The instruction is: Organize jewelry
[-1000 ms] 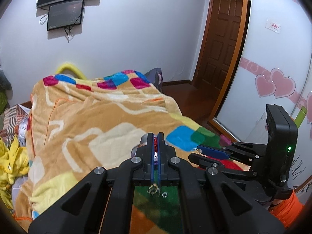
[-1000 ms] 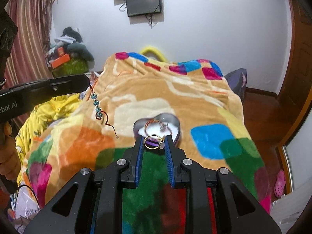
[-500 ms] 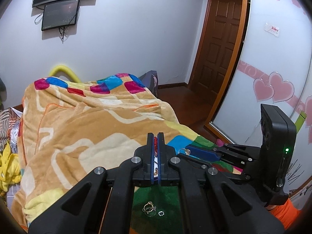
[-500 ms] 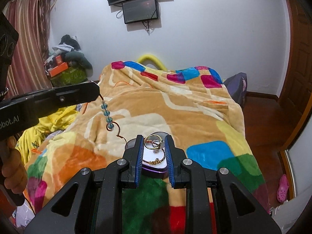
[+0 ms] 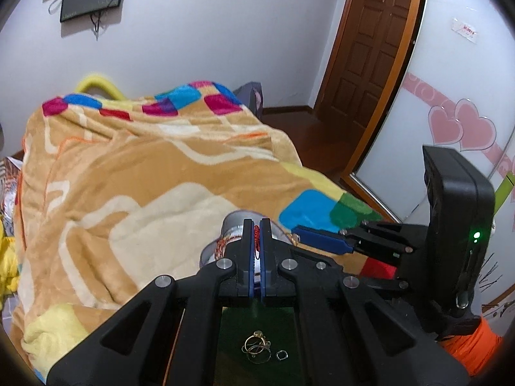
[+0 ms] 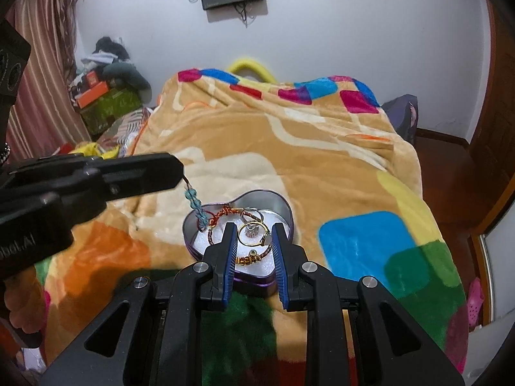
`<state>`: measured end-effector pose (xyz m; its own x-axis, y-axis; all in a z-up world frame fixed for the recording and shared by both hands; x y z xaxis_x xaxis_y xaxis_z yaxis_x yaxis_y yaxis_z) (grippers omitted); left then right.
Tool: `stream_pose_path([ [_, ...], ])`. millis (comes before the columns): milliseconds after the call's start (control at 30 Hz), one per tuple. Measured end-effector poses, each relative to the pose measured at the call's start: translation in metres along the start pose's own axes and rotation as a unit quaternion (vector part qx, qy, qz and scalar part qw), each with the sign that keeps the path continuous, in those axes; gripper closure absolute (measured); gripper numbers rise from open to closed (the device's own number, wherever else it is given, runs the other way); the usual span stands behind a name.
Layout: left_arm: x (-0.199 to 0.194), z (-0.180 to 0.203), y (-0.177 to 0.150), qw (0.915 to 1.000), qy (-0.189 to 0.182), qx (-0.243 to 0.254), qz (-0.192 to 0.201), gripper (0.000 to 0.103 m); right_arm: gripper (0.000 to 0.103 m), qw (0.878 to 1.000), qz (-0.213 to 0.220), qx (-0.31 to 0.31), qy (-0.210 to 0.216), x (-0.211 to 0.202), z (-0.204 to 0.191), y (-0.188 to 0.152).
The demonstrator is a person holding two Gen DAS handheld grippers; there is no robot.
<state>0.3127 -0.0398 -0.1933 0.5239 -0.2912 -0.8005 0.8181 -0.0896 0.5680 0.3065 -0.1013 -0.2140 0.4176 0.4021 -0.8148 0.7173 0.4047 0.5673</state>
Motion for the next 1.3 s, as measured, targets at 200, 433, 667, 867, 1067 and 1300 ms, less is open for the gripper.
stream_pose_path([
  [200,0.018,-0.005,-0.006,0.9997,-0.001,-0.002,-0.023,0.102,0.083,1.0,-0.017,-0.007,0.0,0.01,0.001,0.003],
  [433,0.031,-0.011,-0.009,0.9989,-0.002,-0.007,-0.046,0.102,0.083,0.999,-0.029,-0.016,-0.005,0.016,0.002,0.004],
  [667,0.029,-0.015,-0.01,0.9986,-0.004,-0.014,-0.051,0.101,0.083,0.999,-0.043,-0.018,-0.003,0.019,0.001,0.005],
  [867,0.016,-0.015,-0.012,0.9989,0.003,-0.01,-0.045,0.098,0.083,0.999,-0.042,-0.023,-0.006,0.012,-0.003,0.005],
  [1067,-0.004,-0.019,-0.018,0.999,0.02,-0.011,-0.037,0.094,0.08,0.999,-0.031,-0.019,-0.012,-0.005,-0.007,0.006],
  [1300,-0.026,-0.023,-0.027,0.999,0.031,-0.016,-0.029,0.082,0.072,1.0,-0.011,-0.013,-0.019,-0.031,-0.011,0.002],
])
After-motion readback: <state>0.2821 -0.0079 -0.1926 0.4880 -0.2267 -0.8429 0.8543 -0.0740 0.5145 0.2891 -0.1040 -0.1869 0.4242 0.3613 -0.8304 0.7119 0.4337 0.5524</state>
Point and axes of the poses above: each gripper's, at about its wrist camera, not at the fingertips, and x roughly the way its jaws point, z to its right, y to its top, the point moved 7 cm from there along x, roughly the way its jaws point, and after that the axes turned 12 degrees about -z, right-handed, at the moved point
